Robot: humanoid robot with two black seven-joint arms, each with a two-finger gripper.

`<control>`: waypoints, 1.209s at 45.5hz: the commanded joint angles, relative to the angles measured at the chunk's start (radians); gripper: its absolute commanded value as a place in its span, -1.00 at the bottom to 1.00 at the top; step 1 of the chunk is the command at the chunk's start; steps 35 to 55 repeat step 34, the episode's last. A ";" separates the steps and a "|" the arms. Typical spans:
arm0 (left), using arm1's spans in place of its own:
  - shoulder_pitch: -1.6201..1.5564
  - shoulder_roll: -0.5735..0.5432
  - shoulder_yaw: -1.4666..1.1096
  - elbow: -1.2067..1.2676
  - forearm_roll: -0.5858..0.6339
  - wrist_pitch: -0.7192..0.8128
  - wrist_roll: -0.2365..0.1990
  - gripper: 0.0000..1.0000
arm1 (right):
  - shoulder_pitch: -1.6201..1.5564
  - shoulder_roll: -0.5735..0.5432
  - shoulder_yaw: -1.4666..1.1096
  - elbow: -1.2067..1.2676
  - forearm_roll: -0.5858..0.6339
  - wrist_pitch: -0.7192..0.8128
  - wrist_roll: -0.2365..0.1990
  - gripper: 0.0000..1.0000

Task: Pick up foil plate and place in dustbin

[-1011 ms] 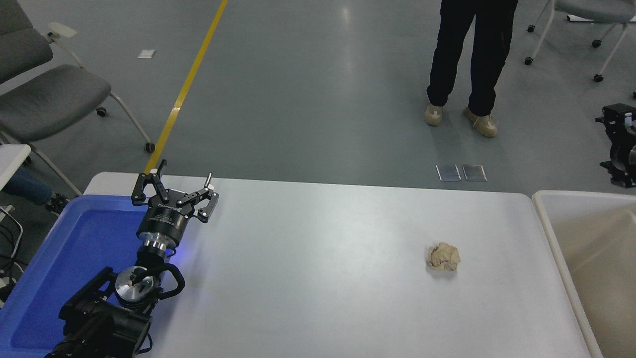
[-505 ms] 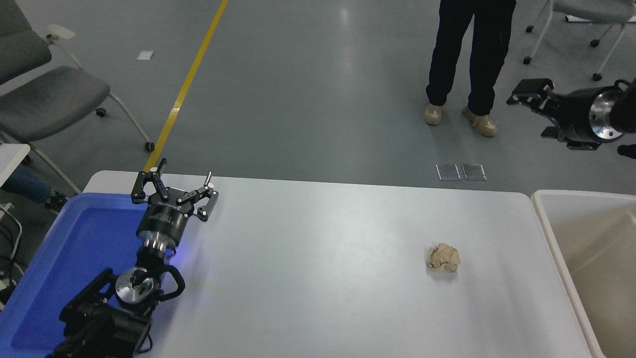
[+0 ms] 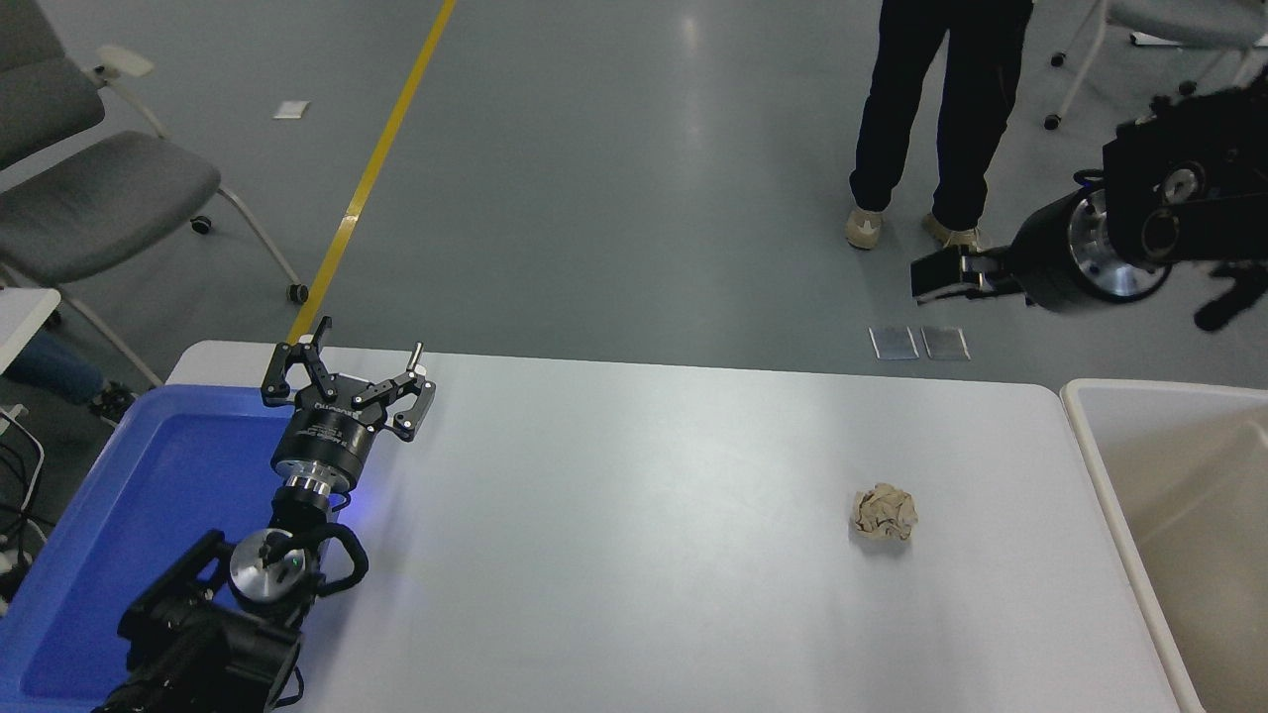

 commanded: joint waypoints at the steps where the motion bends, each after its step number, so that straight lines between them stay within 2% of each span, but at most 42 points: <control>1: 0.000 0.000 0.000 0.000 -0.001 0.000 0.000 0.98 | 0.075 0.052 -0.028 0.070 0.004 0.160 0.009 1.00; 21: 0.000 0.000 0.000 0.000 -0.001 0.002 0.000 0.98 | 0.113 0.044 0.010 0.062 0.007 0.392 0.008 1.00; 31: 0.000 0.000 0.000 0.000 -0.001 0.000 0.000 0.98 | 0.120 0.052 0.012 0.062 0.063 0.401 0.008 1.00; 55: 0.000 0.000 0.000 0.000 -0.001 0.001 0.000 0.98 | 0.118 0.052 0.010 0.062 0.065 0.404 0.008 1.00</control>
